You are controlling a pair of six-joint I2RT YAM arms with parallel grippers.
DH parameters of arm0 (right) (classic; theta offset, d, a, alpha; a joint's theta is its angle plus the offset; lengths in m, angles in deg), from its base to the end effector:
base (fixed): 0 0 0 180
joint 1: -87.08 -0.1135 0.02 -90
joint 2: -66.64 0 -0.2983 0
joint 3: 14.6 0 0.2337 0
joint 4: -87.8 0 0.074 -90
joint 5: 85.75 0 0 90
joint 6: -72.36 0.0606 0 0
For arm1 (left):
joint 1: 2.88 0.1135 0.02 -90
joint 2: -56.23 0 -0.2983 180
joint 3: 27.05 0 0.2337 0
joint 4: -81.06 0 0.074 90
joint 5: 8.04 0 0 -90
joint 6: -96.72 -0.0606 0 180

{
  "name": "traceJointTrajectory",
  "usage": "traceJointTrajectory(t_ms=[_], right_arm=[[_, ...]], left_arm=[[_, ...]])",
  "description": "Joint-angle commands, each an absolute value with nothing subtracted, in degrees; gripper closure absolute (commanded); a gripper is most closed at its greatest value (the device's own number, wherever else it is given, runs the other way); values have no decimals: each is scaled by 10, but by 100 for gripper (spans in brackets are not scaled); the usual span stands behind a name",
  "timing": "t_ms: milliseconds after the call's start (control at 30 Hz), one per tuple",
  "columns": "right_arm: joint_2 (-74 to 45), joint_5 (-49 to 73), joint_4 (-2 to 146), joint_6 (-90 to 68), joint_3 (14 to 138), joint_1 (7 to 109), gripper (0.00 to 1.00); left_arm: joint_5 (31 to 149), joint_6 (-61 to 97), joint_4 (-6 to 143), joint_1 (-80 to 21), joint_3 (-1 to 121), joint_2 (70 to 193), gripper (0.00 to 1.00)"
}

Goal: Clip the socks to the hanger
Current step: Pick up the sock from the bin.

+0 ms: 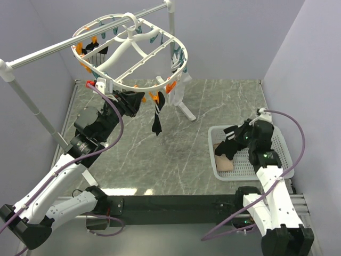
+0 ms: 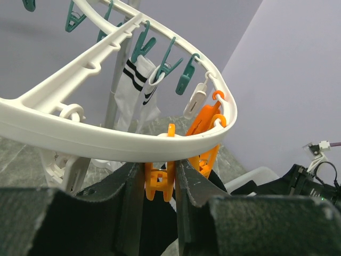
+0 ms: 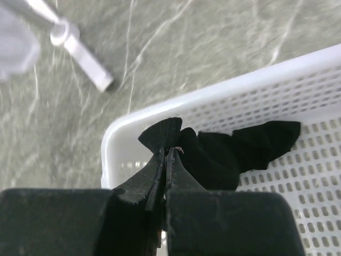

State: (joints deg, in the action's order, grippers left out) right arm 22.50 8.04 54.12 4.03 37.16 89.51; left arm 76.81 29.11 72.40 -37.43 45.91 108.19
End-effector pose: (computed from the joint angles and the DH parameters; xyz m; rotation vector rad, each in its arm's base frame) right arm 0.1584 -0.0027 0.2932 0.3838 1.9993 0.2787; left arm 0.1560 -0.1008 0.4609 0.0703 1.3970 -0.7720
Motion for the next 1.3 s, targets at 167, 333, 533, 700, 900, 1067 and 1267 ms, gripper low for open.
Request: traceJointTrajectory(t_ms=[167,333,533,700,900,1067,1267], right_arm=[[168,86,640,-16,345,758,100],[173,64,683,-27,343,694,100],[251,9,685,-33,336,671,100],[269,60,673,-15,309,670,100],[191,92,626,25,317,657,94],[187,74,587,35,346,656,60],[224,43,543,60,401,656,13]], left_arm=[[785,304,752,-371,459,1082,77],[780,300,751,-372,461,1081,77],[780,300,750,-372,460,1081,77],[781,302,752,-371,458,1078,77],[783,304,752,-371,456,1076,77],[781,303,751,-371,456,1075,77],[783,304,752,-371,455,1074,77]])
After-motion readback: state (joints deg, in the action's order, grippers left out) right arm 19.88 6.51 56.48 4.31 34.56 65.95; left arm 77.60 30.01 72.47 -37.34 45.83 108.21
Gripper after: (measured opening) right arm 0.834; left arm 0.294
